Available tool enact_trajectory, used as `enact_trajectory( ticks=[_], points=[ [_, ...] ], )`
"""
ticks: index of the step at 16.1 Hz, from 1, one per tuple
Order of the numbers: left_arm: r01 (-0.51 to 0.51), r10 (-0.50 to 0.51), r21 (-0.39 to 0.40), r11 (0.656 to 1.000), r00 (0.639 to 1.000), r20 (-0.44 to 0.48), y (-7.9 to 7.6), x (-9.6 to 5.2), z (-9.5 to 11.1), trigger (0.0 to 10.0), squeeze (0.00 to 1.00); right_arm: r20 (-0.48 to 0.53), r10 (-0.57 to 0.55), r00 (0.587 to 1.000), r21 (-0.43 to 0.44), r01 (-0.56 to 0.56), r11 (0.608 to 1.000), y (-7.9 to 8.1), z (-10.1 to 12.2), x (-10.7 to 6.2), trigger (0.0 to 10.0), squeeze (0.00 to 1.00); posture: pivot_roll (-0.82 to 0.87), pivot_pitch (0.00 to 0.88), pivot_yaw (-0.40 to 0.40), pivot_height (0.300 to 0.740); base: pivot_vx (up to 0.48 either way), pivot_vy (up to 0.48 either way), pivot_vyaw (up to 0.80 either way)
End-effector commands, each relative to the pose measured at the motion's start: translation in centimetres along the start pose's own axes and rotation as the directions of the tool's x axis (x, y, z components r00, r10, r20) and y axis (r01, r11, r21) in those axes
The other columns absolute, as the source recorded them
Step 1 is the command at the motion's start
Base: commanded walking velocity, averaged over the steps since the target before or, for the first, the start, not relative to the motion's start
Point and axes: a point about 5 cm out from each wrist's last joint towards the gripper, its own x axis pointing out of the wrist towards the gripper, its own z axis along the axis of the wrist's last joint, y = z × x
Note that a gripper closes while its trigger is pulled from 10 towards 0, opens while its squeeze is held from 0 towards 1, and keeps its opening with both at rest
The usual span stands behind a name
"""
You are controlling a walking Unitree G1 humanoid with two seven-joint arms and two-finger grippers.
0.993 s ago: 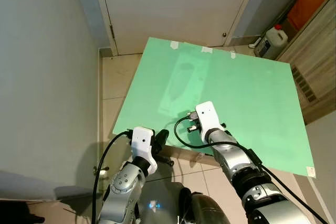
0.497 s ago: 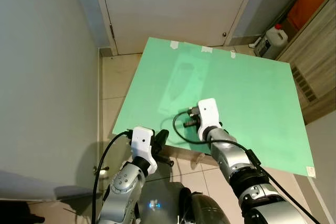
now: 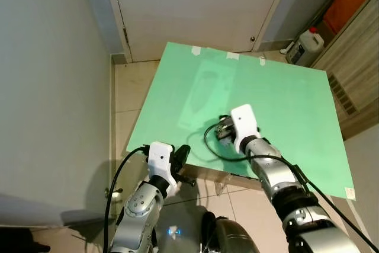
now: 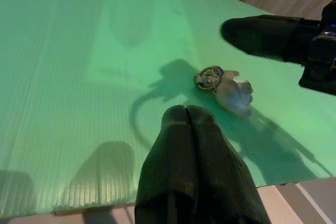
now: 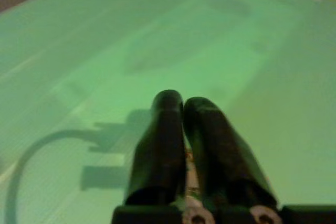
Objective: Hang keys on a hook
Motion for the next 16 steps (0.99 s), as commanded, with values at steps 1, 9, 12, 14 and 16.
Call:
enact_trajectory(
  ticks=[1,9,12,14,16],
  points=[
    [0.013,-0.013,-0.031,0.999,1.000,-0.001,-1.0,0.3,-0.3,10.0,0.00,0.004,0.011,1.000,-0.006,-0.011,1.000,0.0,0.0,-0.2,10.0,1.00,0.06,0.208,-0.069,0.740,0.000,0.000,0.00],
    [0.014,-0.014,-0.033,0.999,1.000,-0.003,-1.0,0.2,-0.3,10.0,0.00,-0.090,0.103,0.991,-0.272,-0.124,0.954,-3.7,-1.1,-3.2,10.0,1.00,0.06,0.206,-0.067,0.740,0.000,0.000,0.00],
    [0.016,-0.016,-0.033,0.999,1.000,-0.002,-1.0,0.2,-0.3,10.0,0.00,-0.176,0.159,0.972,-0.255,-0.201,0.946,-2.5,-2.6,-3.3,10.0,0.00,0.06,0.208,-0.066,0.740,0.000,0.000,0.00],
    [0.013,-0.013,-0.033,0.999,1.000,0.000,-1.0,0.2,-0.2,10.0,0.00,-0.214,0.130,0.968,-0.254,-0.184,0.950,-2.1,-3.5,-3.2,10.0,0.00,0.06,0.209,-0.066,0.740,0.000,0.000,0.00],
    [0.013,-0.013,-0.034,0.999,1.000,-0.001,-1.0,0.2,-0.3,10.0,0.00,-0.219,0.049,0.974,-0.281,-0.111,0.953,-2.5,-3.8,-2.8,10.0,0.00,0.06,0.210,-0.063,0.740,0.000,0.000,0.00]
  ],
)
